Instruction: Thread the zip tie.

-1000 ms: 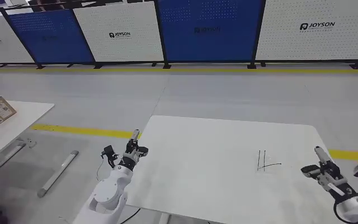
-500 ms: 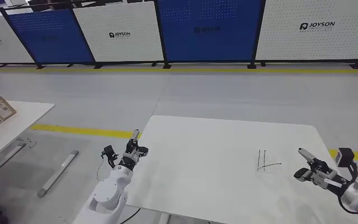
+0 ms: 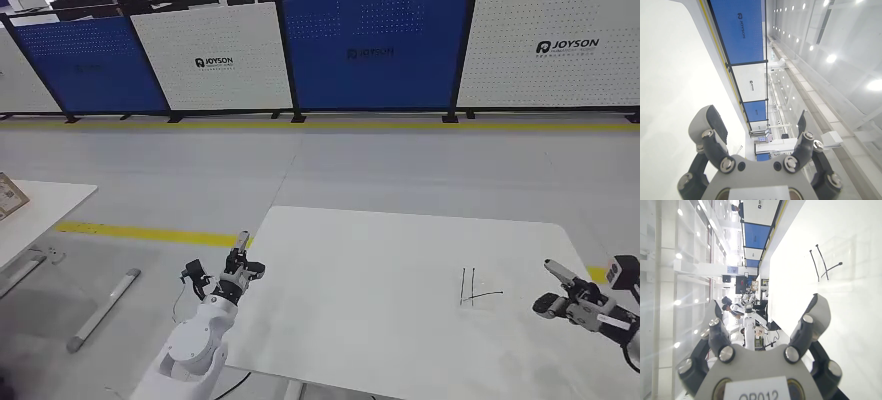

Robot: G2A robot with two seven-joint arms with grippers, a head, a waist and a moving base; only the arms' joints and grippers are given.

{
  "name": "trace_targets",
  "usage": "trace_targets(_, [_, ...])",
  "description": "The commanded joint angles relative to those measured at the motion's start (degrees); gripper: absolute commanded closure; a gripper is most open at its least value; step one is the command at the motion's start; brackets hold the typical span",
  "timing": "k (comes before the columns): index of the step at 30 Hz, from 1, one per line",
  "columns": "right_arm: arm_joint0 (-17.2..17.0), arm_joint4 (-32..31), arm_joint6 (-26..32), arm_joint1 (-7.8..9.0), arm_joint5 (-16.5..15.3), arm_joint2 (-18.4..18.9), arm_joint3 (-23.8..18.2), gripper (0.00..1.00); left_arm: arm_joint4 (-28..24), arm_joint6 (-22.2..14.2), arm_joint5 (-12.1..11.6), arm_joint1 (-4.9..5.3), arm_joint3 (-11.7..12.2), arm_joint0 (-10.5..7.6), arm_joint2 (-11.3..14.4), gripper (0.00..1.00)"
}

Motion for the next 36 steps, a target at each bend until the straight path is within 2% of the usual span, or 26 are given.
trace_targets(1, [2.48,-0.31,3.08,0.38,-0.81,-0.23,2.63,0.0,0.0,0.0,0.0,0.0,0.0,0.0,0.0,0.0])
trace_targets(5, [9.46,-2.37,10.0,1.11,-1.86,-3.23,9.99,0.0,0.0,0.0,0.0,0.0,0.0,0.0,0.0,0.0])
trace_targets(8, [13.87,-4.29,11.1,1.19,-1.95,-6.51,15.42,0.0,0.0,0.0,0.0,0.0,0.0,0.0,0.0,0.0])
trace_targets(13, [18.54,-7.26,13.61,1.07,-2.19,-12.26,22.29,0.0,0.0,0.0,0.0,0.0,0.0,0.0,0.0,0.0])
trace_targets(36, [18.54,-7.26,13.61,1.07,-2.19,-12.26,22.29,0.0,0.0,0.0,0.0,0.0,0.0,0.0,0.0,0.0])
